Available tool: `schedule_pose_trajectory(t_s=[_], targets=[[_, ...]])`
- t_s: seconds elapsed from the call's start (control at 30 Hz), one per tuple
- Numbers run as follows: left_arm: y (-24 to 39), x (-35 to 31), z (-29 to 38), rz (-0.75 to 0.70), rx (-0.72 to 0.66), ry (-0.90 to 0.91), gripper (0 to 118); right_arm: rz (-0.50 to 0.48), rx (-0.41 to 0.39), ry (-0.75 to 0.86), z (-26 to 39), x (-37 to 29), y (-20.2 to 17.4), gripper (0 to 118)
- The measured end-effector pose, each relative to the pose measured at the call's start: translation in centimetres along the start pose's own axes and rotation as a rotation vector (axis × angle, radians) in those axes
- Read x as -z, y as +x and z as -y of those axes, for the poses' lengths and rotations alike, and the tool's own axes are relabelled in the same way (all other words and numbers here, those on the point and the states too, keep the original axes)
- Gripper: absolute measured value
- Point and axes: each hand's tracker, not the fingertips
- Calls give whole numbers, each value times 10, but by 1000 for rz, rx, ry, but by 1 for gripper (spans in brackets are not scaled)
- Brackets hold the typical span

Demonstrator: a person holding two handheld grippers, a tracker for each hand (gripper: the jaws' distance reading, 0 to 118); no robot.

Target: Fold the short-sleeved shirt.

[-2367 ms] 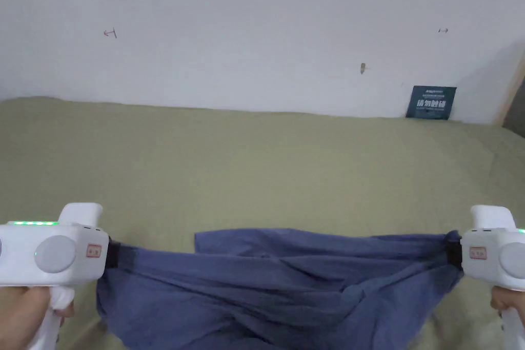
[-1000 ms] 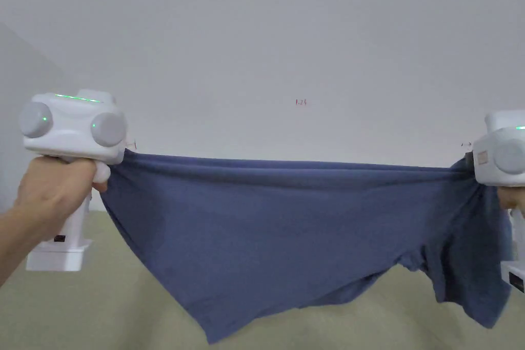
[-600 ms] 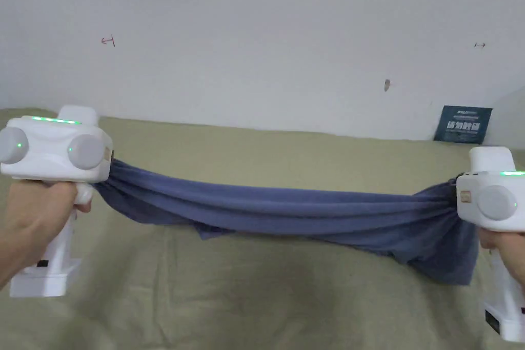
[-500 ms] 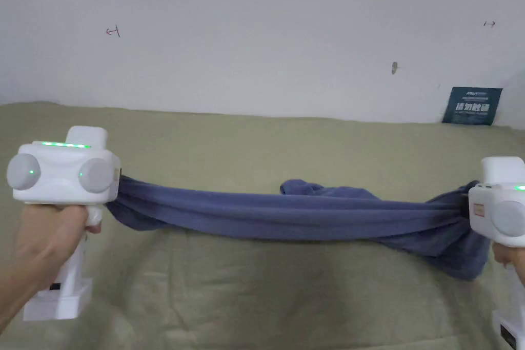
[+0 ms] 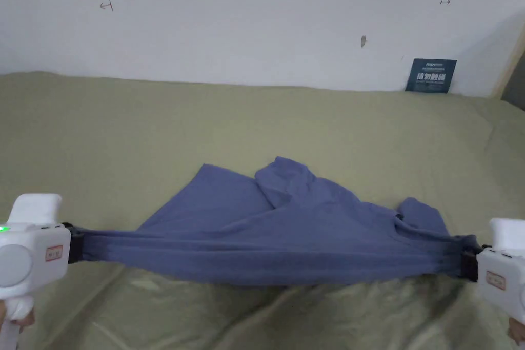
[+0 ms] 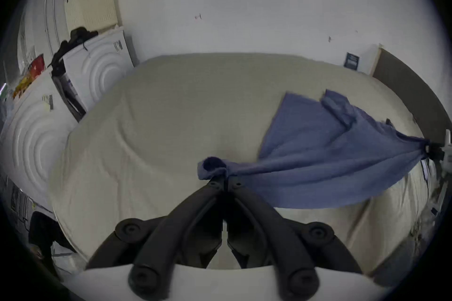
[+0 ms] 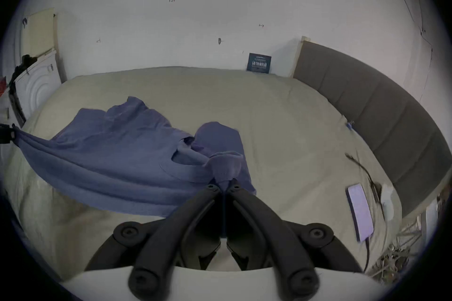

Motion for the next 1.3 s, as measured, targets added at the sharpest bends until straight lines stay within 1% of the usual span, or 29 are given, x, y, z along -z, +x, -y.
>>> schedule_pose_trajectory(t_s=[0.07, 0.13, 0.23, 0.37, 0.5, 0.53, 0.57, 0.6, 0.63, 0.67, 0.7, 0.73, 0.77, 0.8, 0.83, 0.87, 0.9, 0.93, 0.97, 1.0, 1.03, 1.07, 1.13, 1.17, 1.2, 1.3], targets=[[1, -11, 33, 12, 21, -27, 1, -6, 16, -41, 29, -14, 7, 1], [0, -16, 59, 14, 15, -51, 1, -8, 49, -72, 52, -24, 12, 1], [-8, -15, 85, 39, -51, -88, 1, -10, 45, -104, 74, -24, 16, 1], [-13, -5, 100, 46, -68, -98, 1, -7, 60, -136, 86, -9, 19, 1], [-18, 2, 101, 52, -83, -100, 1, -7, 74, -173, 84, 0, 18, 1], [-15, -1, 101, 55, -93, -99, 1, -8, 71, -174, 82, 0, 19, 2], [-15, -2, 101, 57, -97, -99, 2, -10, 66, -185, 80, -1, 18, 7], [-15, -2, 99, 64, -100, -99, 8, -3, 65, -190, 79, -3, 16, 19], [-14, -4, 97, 70, -95, -100, 25, 23, 60, -192, 78, -7, 14, 47], [-13, -6, 97, 88, -80, -104, 76, 24, 54, -191, 77, -9, 12, 100], [-11, -7, 96, 105, -67, -120, 113, 21, 44, -188, 76, -13, 7, 118], [-9, -10, 97, 96, -59, -119, 118, -8, 34, -71, 71, -28, 1, 111], [-8, -20, 96, 63, -41, -59, 112, -24, -1, -121, 68, -32, -7, 105], [-18, -9, 99, 41, -20, -47, 111, -44, -29, -135, 63, -38, -17, 107], [-22, -7, 101, 43, -25, -42, 111, -57, -32, -132, 59, -44, -26, 108], [-25, -8, 103, 26, -29, -27, 108, -74, -29, -114, 56, -53, -37, 101], [-28, -10, 105, 6, -32, -24, 100, -110, -25, -69, 54, -54, -49, 85], [-19, -30, 102, -6, -38, -15, 82, -148, -30, -24, 52, -62, -60, 57], [-20, -34, 104, -7, -45, -5, 29, -175, -27, 6, 51, -69, -71, 6], [-23, -35, 107, 0, -42, -3, 0, -161, -40, 27, 52, -74, -84, 0], [-26, -34, 110, -9, -52, -5, 0, -177, -64, 64, 53, -79, -96, 0], [-24, -42, 120, -9, -78, 2, 0, -205, -85, 66, 54, -82, -105, 0], [-31, -44, 131, 49, -135, -32, 0, -224, -104, 61, 57, -85, -124, 0], [-33, -44, 136, 52, -147, -40, 0, -237, -124, 57, 62, -80, -135, 0], [-43, -36, 120, 34, -140, -48, 0, -248, -130, 56, 65, -78, -143, 0], [-55, -27, 113, 42, -140, -72, 0, -288, -111, 36, 68, -74, -155, 0]])
